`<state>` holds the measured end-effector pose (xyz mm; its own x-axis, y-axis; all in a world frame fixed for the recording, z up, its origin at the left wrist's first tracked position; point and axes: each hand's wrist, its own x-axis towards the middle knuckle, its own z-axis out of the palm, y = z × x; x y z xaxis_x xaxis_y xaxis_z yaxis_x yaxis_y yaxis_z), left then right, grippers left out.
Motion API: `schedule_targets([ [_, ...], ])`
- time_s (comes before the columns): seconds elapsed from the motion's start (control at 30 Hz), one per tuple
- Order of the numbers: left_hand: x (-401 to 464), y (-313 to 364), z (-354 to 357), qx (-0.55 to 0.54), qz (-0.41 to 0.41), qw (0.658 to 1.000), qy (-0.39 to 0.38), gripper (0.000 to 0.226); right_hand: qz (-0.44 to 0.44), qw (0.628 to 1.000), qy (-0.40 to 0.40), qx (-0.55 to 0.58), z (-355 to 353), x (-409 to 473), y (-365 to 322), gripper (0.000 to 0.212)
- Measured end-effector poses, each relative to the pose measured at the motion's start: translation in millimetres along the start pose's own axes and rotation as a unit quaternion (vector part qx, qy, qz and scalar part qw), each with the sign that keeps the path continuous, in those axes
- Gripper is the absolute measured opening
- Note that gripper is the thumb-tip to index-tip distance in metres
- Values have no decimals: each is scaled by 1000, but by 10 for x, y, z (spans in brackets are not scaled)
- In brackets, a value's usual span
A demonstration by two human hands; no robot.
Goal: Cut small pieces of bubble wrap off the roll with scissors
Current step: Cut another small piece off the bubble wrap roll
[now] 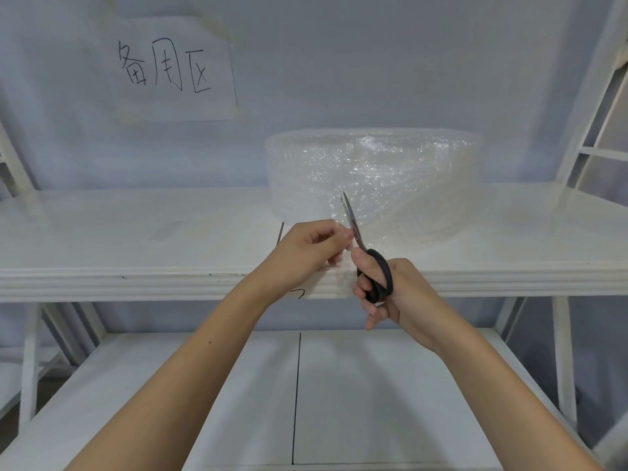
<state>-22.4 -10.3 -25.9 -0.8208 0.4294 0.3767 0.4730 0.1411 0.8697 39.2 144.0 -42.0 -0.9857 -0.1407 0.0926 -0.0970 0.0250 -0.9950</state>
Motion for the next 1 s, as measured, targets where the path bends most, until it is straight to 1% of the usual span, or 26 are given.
schedule_targets([
  [0.17,-3,1,-8,0,0,1000,-2,23,-1,1000,5,-17,6,20,-6,50],
  [0.3,-8,-1,-11,-10,1,1000,-13,25,-3,1000,3,4,8,20,-42,49],
  [0.57,-11,-12,-16,-16,0,1000,-22,25,-12,1000,0,1,12,43,-87,49],
  [0.73,-3,-28,-20,1,-3,1000,-20,19,-11,1000,0,5,11,67,-117,49],
  [0.9,4,-37,-32,15,3,1000,-25,21,-14,1000,-1,4,25,82,-142,49],
  [1.0,3,-65,-42,22,6,999,-28,26,-16,1000,-1,4,30,91,-162,50],
])
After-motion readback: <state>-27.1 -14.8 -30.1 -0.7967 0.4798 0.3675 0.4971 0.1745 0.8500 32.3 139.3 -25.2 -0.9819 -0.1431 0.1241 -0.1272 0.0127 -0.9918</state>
